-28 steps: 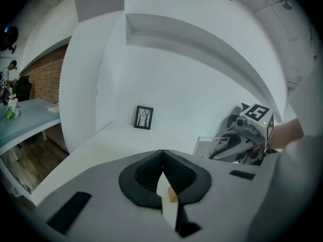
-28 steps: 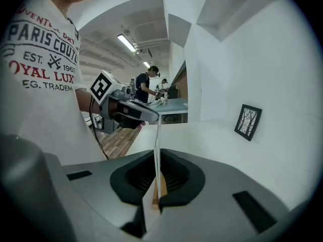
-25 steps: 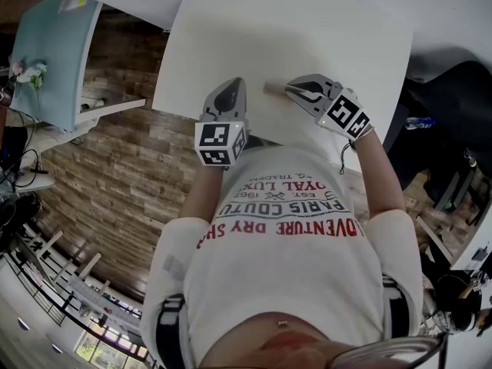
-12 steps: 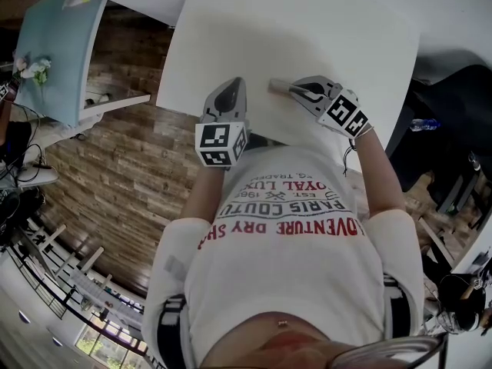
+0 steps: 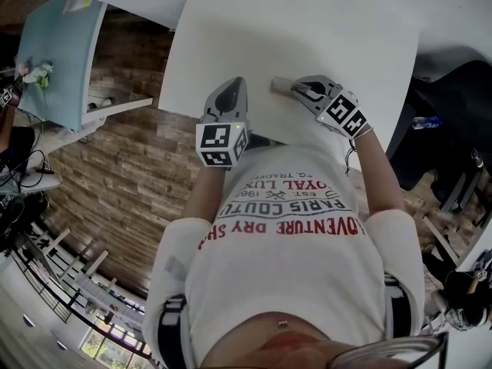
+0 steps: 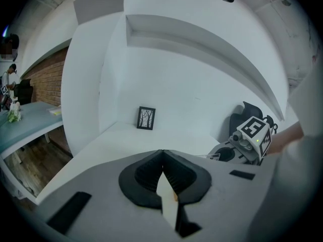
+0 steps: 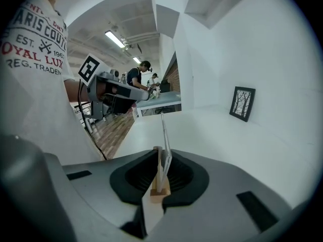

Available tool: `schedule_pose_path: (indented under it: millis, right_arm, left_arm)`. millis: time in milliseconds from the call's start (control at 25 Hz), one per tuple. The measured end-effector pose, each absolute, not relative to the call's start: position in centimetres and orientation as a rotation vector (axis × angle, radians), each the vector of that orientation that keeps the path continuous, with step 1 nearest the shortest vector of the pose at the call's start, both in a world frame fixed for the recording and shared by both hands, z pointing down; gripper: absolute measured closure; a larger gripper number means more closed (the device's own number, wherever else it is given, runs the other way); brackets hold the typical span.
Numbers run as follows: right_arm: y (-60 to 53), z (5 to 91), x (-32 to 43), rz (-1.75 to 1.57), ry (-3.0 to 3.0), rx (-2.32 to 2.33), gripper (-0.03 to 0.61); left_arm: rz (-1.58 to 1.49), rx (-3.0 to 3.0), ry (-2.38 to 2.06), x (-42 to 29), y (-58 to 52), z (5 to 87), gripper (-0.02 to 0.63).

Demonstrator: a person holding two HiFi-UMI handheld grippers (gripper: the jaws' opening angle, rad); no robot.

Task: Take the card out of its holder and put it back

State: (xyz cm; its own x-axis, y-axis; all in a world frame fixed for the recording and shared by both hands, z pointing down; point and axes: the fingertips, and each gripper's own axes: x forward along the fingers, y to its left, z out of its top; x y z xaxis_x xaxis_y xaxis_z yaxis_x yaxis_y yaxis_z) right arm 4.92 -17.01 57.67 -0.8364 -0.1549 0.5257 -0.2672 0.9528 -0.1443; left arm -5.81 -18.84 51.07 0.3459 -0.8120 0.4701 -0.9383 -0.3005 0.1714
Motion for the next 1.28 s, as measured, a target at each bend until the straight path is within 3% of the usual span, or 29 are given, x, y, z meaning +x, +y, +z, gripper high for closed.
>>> schedule_pose_path:
  millis: [400, 760, 1280]
  right_arm:
    - [-18.4, 53.0, 5.4, 0.301, -2.658, 0.570, 0.540]
    - [-20.1, 46.7, 9.4, 0.374, -2.736, 1.135, 0.540]
    - [-15.9, 48.8, 15.8, 0.475, -2.353, 1.811, 0.551]
  left_arm:
    - [0.376, 2.302, -1.466, -5.5, -19.5, 49.0, 0.589]
    - [0.330, 2.450, -1.360, -3.9, -20.3, 46.3, 0.589]
    - [0.319, 2.588, -1.170, -1.6, -19.1, 45.4, 0.589]
